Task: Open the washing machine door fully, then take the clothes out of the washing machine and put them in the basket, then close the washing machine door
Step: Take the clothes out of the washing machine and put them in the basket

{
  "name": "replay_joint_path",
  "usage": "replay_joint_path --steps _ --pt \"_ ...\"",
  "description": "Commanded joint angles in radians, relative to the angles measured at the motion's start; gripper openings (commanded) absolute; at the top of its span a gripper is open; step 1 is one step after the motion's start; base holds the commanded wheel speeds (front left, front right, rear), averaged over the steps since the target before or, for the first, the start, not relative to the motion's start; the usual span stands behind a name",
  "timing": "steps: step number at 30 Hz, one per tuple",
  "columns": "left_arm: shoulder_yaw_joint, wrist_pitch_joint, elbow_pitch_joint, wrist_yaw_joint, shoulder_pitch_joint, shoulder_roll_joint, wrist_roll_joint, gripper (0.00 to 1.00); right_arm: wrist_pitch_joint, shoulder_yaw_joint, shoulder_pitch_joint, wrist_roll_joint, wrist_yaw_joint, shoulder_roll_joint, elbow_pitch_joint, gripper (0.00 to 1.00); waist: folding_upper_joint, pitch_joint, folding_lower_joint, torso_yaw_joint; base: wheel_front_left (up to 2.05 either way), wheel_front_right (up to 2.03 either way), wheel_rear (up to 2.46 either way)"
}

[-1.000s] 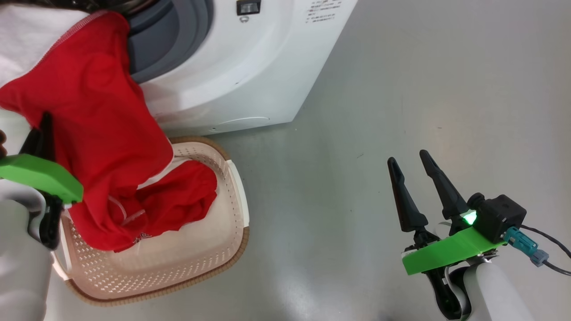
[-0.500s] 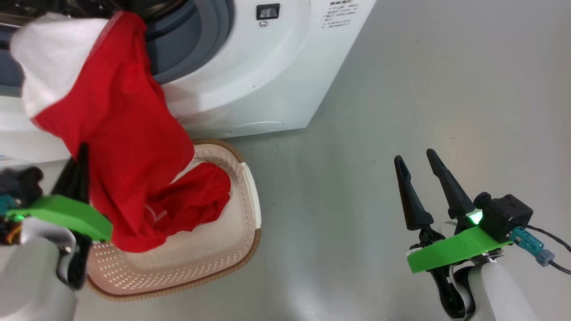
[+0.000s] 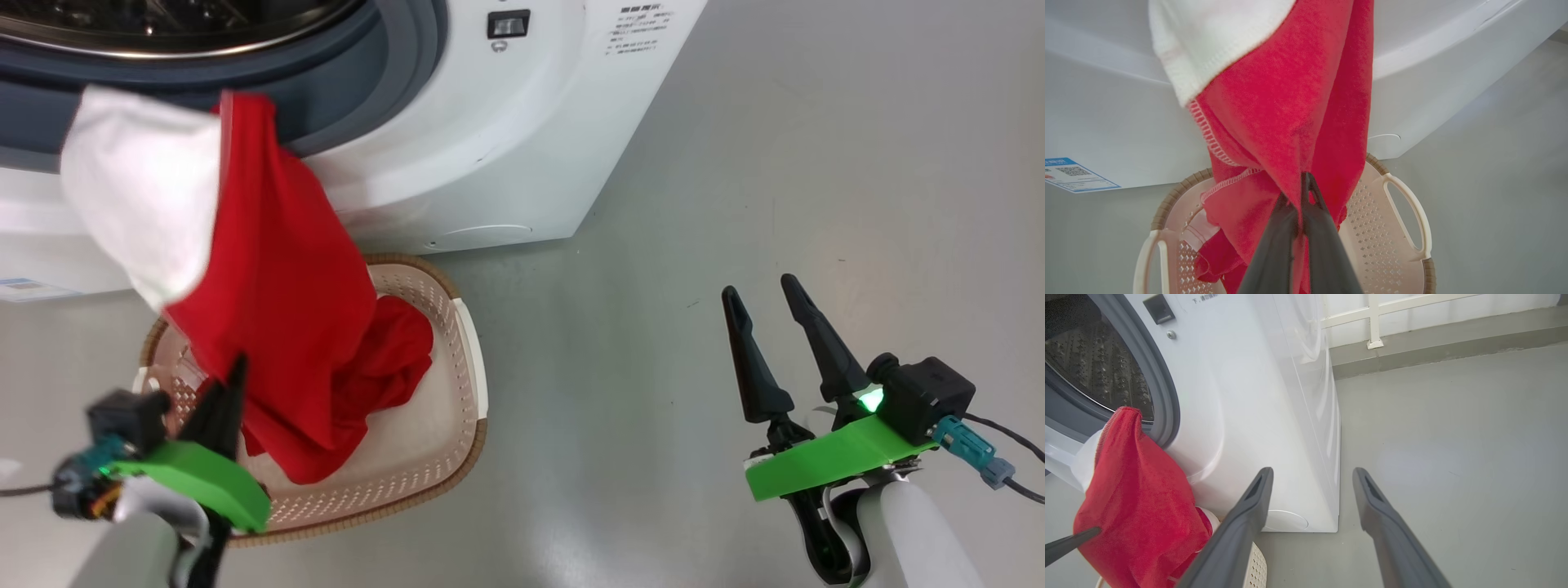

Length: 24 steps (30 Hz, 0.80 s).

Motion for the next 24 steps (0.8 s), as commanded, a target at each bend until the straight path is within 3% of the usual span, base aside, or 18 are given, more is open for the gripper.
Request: replay_joint_path --steps 1,13,24 --pt "-0.004 -0.005 0.003 -0.003 0.031 0.022 -0.003 0.00 -0.012 0.026 0.012 -0.008 0.002 0.003 -0.021 1.00 0.0000 0.002 0.0000 -0.002 0.00 0.00 0.00" --pt "-0.159 -0.005 0.152 -0.003 0.047 -0.017 -0.084 0.00 -0.012 0.032 0.008 -0.006 0.002 0.003 -0.024 1.00 0.0000 0.019 0.0000 -0.012 0.00 0.00 0.00" --pt "-0.273 -0.005 0.296 -0.003 -0.018 -0.009 -0.197 0.00 -0.012 0.037 0.007 -0.004 0.002 0.003 -0.027 1.00 0.0000 0.037 0.0000 -0.024 0.00 0.00 0.00"
